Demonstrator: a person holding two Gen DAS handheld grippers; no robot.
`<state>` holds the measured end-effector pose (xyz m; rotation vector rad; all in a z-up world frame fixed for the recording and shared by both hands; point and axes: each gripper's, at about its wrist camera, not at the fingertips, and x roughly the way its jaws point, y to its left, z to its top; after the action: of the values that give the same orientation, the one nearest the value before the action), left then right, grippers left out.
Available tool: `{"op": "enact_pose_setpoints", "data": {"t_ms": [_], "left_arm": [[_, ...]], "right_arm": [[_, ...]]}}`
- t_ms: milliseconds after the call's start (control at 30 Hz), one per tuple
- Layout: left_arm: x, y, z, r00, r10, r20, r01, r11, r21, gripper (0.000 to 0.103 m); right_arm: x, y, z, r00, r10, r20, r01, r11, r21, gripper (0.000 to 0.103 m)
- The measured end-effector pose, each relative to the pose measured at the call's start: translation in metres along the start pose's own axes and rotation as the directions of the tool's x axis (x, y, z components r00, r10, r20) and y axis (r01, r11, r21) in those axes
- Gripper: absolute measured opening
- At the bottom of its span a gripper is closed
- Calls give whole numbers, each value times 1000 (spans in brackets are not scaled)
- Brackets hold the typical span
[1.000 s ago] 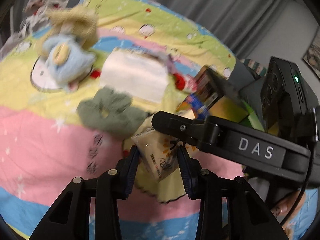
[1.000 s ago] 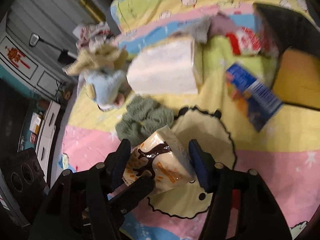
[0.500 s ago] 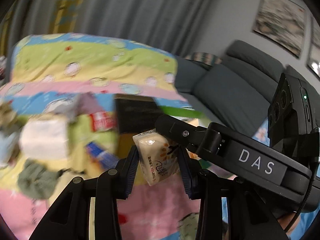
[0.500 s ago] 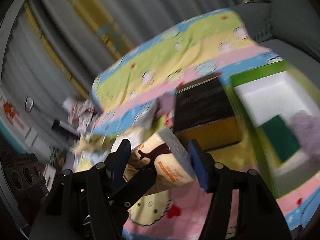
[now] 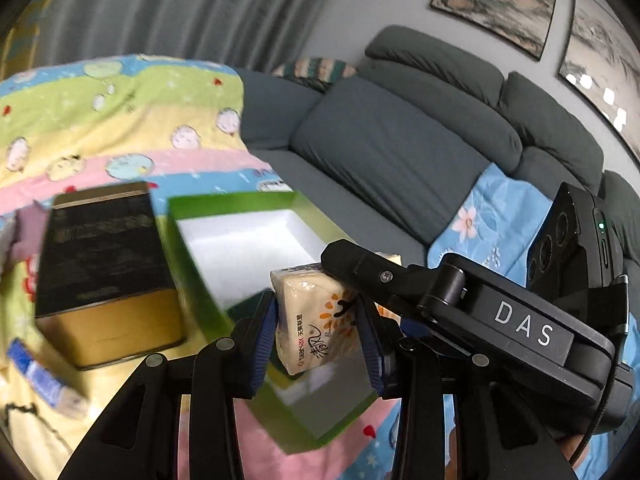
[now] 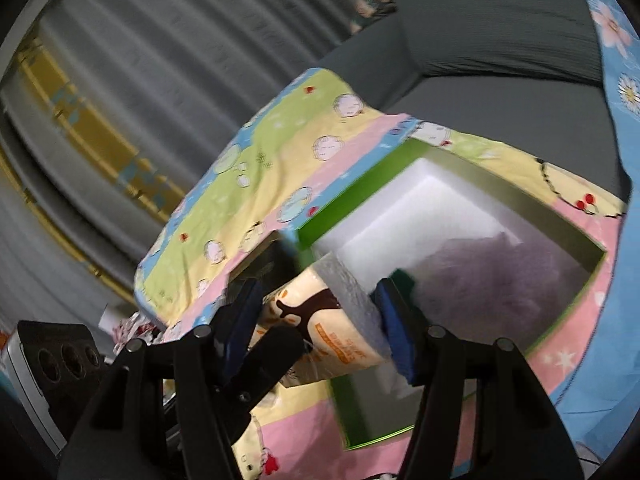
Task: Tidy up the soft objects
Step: 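Carry the tissue pack into the green-rimmed box and release it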
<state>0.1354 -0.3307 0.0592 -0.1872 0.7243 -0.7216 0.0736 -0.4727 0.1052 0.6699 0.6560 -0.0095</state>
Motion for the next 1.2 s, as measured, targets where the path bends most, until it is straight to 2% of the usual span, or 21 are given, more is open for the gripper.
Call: {"op": "enact_pose_setpoints", "data": {"t_ms": [100,333,567,667,700,767,833,1000,1067,1200], "left_arm": [[15,-1,-1,998,-36,-41,36,999,-15,40],[40,-10,-4,994,-62,-91,61,998,-15,40],[42,-10,-12,995,-46,-91,42,998,-45,40],[32,-10,-12,997,-44,-65,42,999,-34,40],[28,-8,-12,997,-44,-59,42,998,-38,44],[18,-4,-11,998,-36,-49,34,998,-47,53],[5,1,-11,999,-23,-29,22,998,-51,66],[-39,19,-12,999,8,32,-5,996,-85,80],[-59,28,-14,997,37,67,-30,994,-103,81],[-94,49,-19,991,104,80,-91,985,-149,81]], "right_arm": [[1,-17,5,999,-42,4,42,998,38,58],[1,-39,7,994,-108,5,107,989,104,57],[5,-44,7,988,-154,-19,155,983,104,60],[2,-37,8,985,-171,1,171,983,73,62],[0,-34,7,986,-164,9,163,985,64,64],[-3,-29,7,987,-159,24,157,986,50,80],[-8,-20,7,986,-156,58,155,988,21,83],[-18,4,2,983,-157,95,162,985,-53,91],[-18,13,-1,984,-149,98,157,984,-82,95],[-18,33,-8,983,-154,101,167,976,-138,98]]}}
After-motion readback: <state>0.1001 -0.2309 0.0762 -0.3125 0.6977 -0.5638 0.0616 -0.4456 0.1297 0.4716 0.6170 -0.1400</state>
